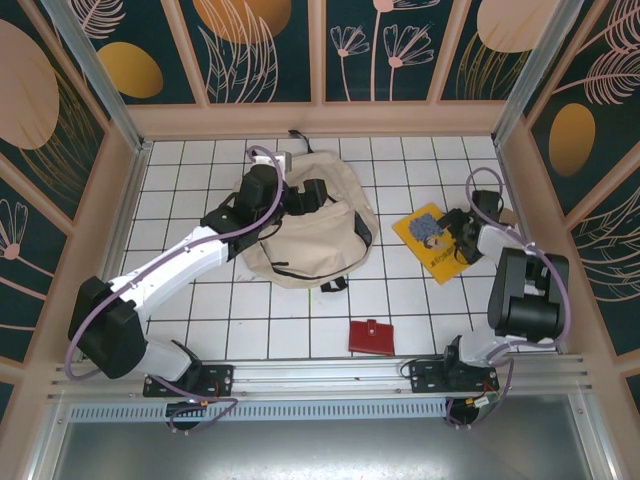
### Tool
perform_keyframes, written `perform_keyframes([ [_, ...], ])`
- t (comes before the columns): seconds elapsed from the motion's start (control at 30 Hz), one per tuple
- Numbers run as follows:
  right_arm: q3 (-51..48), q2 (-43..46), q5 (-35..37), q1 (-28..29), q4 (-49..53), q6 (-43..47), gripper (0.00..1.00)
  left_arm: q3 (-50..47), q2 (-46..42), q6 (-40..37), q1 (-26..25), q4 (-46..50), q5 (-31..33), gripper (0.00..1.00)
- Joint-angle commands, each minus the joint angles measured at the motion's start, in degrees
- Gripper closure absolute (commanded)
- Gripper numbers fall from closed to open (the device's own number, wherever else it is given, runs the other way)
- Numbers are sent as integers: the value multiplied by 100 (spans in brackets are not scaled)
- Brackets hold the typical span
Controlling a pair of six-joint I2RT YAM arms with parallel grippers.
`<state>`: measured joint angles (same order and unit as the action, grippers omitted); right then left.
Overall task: Pack the student bag
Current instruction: Rotate the book at the middle-right of the table, then pick up the book from the middle-right of the table.
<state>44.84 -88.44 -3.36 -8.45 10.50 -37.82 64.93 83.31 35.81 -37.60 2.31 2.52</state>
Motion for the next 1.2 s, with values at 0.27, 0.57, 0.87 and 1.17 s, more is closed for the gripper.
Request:
perform_keyframes([
  [0.27, -1587, 1876, -666, 1362, 705, -1821, 6, 1054, 1241, 859, -631, -415, -811, 7],
  [0.57, -533, 1394, -20, 895, 1206, 259, 35, 1839, 2534, 1333, -1165, -220, -1313, 28],
  [0.87, -317, 607, -443, 662, 965, 802, 47, 2619, 3678, 1711, -1477, -24, -1507, 39],
  [1.17, -334, 385, -543, 608, 885, 919, 53, 2949, 4308, 1905, -1542, 296, -1292, 39],
])
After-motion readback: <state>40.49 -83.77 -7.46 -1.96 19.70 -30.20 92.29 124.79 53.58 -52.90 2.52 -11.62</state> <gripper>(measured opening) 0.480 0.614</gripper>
